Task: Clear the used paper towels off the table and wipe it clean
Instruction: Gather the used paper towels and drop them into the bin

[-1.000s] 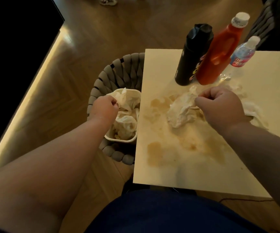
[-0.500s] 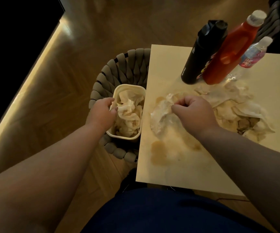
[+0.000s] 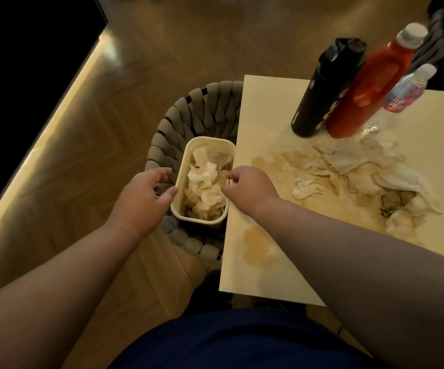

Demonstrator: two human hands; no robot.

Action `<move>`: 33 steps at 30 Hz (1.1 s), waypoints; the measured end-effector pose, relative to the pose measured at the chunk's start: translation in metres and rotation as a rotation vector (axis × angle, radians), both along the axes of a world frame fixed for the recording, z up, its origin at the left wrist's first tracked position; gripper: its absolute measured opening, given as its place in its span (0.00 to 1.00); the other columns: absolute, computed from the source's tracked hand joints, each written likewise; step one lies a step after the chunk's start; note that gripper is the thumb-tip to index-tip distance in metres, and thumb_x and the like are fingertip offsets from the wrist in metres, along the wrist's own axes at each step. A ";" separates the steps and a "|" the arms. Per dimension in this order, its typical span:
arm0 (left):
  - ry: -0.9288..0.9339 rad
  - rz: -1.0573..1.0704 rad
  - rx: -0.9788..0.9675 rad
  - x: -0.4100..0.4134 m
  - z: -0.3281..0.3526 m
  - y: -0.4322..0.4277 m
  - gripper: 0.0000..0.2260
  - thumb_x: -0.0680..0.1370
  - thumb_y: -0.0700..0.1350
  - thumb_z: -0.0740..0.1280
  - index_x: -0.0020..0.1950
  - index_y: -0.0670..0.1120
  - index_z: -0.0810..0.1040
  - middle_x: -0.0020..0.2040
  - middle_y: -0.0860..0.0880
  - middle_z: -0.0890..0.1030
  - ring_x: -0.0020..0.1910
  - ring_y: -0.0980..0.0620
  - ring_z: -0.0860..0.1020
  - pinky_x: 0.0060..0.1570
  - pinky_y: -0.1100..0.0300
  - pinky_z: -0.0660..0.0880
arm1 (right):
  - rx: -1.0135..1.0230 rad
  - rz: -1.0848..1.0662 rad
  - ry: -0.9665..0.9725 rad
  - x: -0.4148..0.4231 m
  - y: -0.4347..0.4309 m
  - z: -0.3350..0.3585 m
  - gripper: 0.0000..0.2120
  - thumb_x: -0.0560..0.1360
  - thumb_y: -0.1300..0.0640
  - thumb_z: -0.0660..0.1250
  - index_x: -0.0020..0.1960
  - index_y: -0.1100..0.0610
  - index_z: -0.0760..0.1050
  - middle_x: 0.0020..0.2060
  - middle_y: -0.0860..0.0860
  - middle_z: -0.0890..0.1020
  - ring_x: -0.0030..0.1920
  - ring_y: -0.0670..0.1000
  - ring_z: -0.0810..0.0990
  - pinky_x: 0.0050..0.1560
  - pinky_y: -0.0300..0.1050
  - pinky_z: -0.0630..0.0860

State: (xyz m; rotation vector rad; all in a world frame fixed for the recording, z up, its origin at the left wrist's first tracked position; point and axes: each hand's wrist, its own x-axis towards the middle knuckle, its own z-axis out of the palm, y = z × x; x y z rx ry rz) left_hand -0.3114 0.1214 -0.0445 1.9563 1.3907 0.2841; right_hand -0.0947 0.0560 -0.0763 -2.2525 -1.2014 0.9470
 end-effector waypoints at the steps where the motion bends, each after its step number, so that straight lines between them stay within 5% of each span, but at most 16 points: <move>1: 0.000 -0.020 -0.010 0.003 0.000 -0.003 0.21 0.81 0.47 0.70 0.74 0.51 0.74 0.61 0.55 0.78 0.58 0.53 0.79 0.55 0.51 0.82 | 0.004 -0.020 -0.004 0.004 -0.005 0.000 0.19 0.77 0.50 0.69 0.67 0.50 0.79 0.59 0.47 0.82 0.54 0.49 0.80 0.48 0.42 0.76; 5: 0.001 -0.080 -0.017 0.027 -0.002 -0.013 0.19 0.80 0.49 0.70 0.72 0.53 0.75 0.60 0.54 0.80 0.58 0.53 0.80 0.52 0.52 0.83 | 0.016 -0.117 -0.090 0.037 -0.033 0.008 0.19 0.77 0.49 0.69 0.67 0.50 0.79 0.58 0.47 0.82 0.56 0.49 0.80 0.55 0.44 0.78; 11: 0.028 -0.231 0.081 0.098 -0.003 -0.038 0.14 0.80 0.52 0.70 0.65 0.52 0.80 0.54 0.55 0.80 0.51 0.55 0.79 0.55 0.51 0.80 | 0.022 -0.318 -0.174 0.116 -0.111 0.034 0.17 0.76 0.48 0.70 0.64 0.51 0.81 0.48 0.46 0.81 0.49 0.48 0.79 0.50 0.45 0.75; 19: 0.088 -0.538 0.109 0.212 -0.005 -0.091 0.13 0.81 0.54 0.68 0.64 0.53 0.81 0.55 0.55 0.80 0.54 0.53 0.78 0.51 0.56 0.75 | -0.031 -0.680 -0.193 0.193 -0.237 0.038 0.19 0.76 0.51 0.69 0.66 0.52 0.80 0.50 0.49 0.83 0.50 0.52 0.81 0.52 0.47 0.78; 26: 0.391 -0.597 0.145 0.292 -0.020 -0.105 0.21 0.79 0.56 0.67 0.72 0.57 0.73 0.67 0.48 0.75 0.63 0.42 0.76 0.58 0.43 0.78 | -0.063 -0.777 -0.168 0.219 -0.287 0.020 0.21 0.77 0.48 0.70 0.68 0.53 0.78 0.56 0.51 0.83 0.54 0.52 0.80 0.54 0.47 0.78; 33: 0.663 -0.610 0.201 0.292 -0.042 -0.086 0.13 0.82 0.48 0.59 0.65 0.49 0.75 0.56 0.46 0.74 0.50 0.41 0.78 0.44 0.49 0.79 | -0.119 -0.704 -0.094 0.228 -0.284 -0.004 0.23 0.76 0.47 0.72 0.68 0.54 0.78 0.59 0.52 0.83 0.58 0.53 0.80 0.54 0.43 0.74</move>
